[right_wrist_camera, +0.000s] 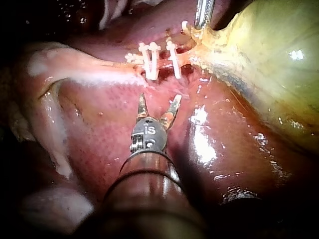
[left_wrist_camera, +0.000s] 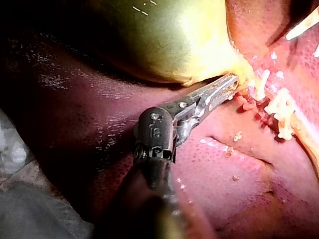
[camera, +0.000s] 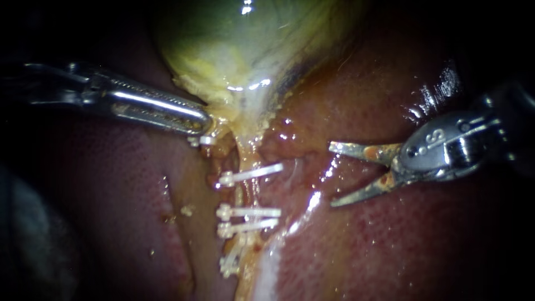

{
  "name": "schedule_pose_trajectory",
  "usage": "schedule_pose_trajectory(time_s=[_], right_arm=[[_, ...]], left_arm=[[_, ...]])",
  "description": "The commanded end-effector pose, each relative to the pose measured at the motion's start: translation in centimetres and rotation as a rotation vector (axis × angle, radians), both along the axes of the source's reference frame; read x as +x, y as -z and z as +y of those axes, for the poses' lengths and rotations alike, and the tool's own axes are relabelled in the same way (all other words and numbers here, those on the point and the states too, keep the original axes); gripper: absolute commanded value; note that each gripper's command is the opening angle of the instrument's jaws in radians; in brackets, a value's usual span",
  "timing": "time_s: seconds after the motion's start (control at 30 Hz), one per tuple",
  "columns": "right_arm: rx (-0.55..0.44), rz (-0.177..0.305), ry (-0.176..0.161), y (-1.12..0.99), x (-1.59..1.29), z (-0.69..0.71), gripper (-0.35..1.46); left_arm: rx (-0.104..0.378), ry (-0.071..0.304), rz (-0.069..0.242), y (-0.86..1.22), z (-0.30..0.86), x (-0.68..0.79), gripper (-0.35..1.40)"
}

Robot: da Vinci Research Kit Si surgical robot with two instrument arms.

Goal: Go to the cutting position right tube

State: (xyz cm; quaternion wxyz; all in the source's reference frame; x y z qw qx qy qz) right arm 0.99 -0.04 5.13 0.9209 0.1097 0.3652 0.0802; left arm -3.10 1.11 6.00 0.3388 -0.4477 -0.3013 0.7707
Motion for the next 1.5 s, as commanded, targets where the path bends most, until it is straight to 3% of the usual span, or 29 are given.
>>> schedule_pose_trajectory(time_s=[0.03,0.17,0.23,0.43,0.53,0.73,0.8,1.07,1.27,1.5], right_arm=[[0.001,0.000,0.000,0.01,0.00,0.01,1.45],[0.010,0.006,0.006,0.03,0.00,0.02,1.45],[0.031,0.021,0.022,0.03,0.00,0.02,1.45],[0.036,0.030,0.024,0.03,0.01,0.02,1.45],[0.039,0.038,0.023,0.03,0.02,0.02,1.45],[0.054,0.062,0.027,0.03,0.08,0.01,1.45],[0.071,0.092,0.016,0.01,0.14,-0.02,1.45],[0.193,0.116,-0.035,-0.14,0.45,-0.16,1.45],[0.275,0.154,-0.081,-0.27,0.58,-0.18,1.45],[0.342,0.177,-0.092,-0.45,0.70,-0.21,1.43]], left_arm=[[0.000,0.000,-0.001,0.01,0.01,0.01,-0.35],[0.008,-0.009,-0.008,0.11,0.05,0.10,-0.35],[0.007,-0.002,-0.005,0.19,0.09,0.19,-0.35],[0.004,0.021,0.010,0.47,0.22,0.52,-0.35],[0.006,0.034,0.011,0.59,0.30,0.61,-0.35],[0.009,0.046,0.014,0.62,0.26,0.56,-0.35],[0.009,0.047,0.015,0.63,0.25,0.56,-0.35],[0.009,0.047,0.015,0.63,0.25,0.56,-0.35],[0.009,0.048,0.016,0.64,0.25,0.54,-0.35],[0.007,0.051,0.018,0.63,0.23,0.53,-0.35]])
